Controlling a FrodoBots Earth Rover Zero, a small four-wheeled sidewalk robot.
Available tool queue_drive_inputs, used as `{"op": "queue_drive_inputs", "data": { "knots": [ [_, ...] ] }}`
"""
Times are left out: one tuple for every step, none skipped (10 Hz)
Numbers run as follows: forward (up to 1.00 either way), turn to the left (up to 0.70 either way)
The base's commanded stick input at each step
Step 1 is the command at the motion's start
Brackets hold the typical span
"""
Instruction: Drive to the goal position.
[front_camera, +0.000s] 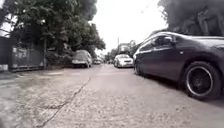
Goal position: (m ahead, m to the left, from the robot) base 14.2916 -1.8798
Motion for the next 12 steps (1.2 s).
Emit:
{"op": "queue_drive_inputs", "data": {
  "knots": [
    [0.85, 0.0],
    [0.85, 0.0],
    [0.98, 0.0],
    [1.0, 0.0],
    [1.0, 0.0],
    [1.0, 0.14],
    [1.0, 0.18],
    [1.0, 0.0],
    [1.0, 0.0],
    [1.0, 0.0],
    [1.0, 0.0],
    [1.0, 0.0]
  ]
}}
